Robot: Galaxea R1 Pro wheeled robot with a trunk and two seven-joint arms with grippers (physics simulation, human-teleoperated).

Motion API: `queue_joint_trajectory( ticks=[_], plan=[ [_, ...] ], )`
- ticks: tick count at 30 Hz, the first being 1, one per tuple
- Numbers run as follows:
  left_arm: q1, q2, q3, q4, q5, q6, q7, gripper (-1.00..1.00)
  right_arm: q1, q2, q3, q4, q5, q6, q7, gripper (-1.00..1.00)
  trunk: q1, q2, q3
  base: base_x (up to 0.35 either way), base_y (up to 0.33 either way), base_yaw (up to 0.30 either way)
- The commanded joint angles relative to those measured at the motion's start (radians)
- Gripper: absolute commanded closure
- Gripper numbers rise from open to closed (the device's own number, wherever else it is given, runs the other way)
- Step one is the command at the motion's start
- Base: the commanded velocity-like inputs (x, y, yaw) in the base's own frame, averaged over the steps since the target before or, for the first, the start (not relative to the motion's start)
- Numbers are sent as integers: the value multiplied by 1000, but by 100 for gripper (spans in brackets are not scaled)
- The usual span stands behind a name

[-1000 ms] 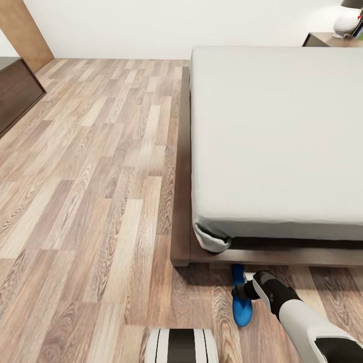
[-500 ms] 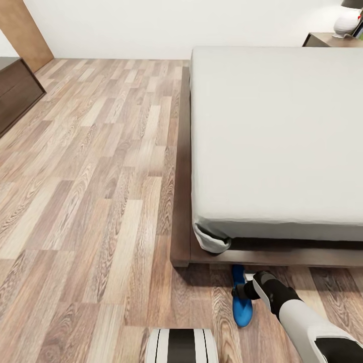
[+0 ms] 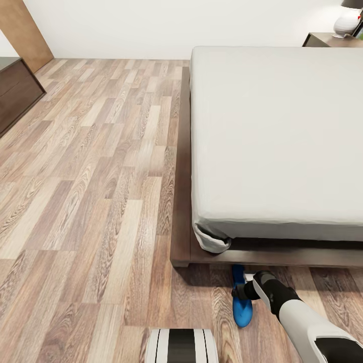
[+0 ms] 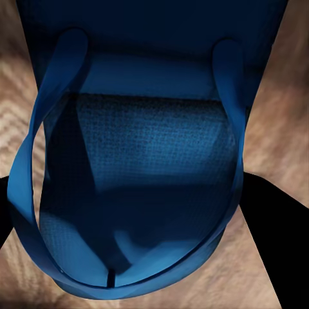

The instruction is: In the bedroom, move the book from the bed onto either nightstand, and place the two sandals side by side next to the bed.

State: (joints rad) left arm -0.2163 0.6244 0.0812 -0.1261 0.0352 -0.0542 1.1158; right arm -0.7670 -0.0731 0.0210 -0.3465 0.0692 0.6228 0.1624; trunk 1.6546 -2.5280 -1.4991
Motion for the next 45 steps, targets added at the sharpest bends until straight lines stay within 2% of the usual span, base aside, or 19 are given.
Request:
queue_joint_trajectory(
  ticks=[1,19,20,45],
  plan=[
    [0,0,3,-1,3,-6,0,100,0,0,2,-2,7,5,6,100,0,0,-1,0,0,0],
    [0,0,3,-1,3,-6,1,100,0,0,2,0,7,5,6,100,0,0,-1,0,0,0],
    [0,0,3,-1,3,-6,1,100,0,0,2,0,7,5,6,-100,0,0,-1,0,0,0],
    [2,0,2,-1,3,-6,-1,100,0,0,2,0,7,5,6,-100,0,0,-1,0,0,0]
  ],
)
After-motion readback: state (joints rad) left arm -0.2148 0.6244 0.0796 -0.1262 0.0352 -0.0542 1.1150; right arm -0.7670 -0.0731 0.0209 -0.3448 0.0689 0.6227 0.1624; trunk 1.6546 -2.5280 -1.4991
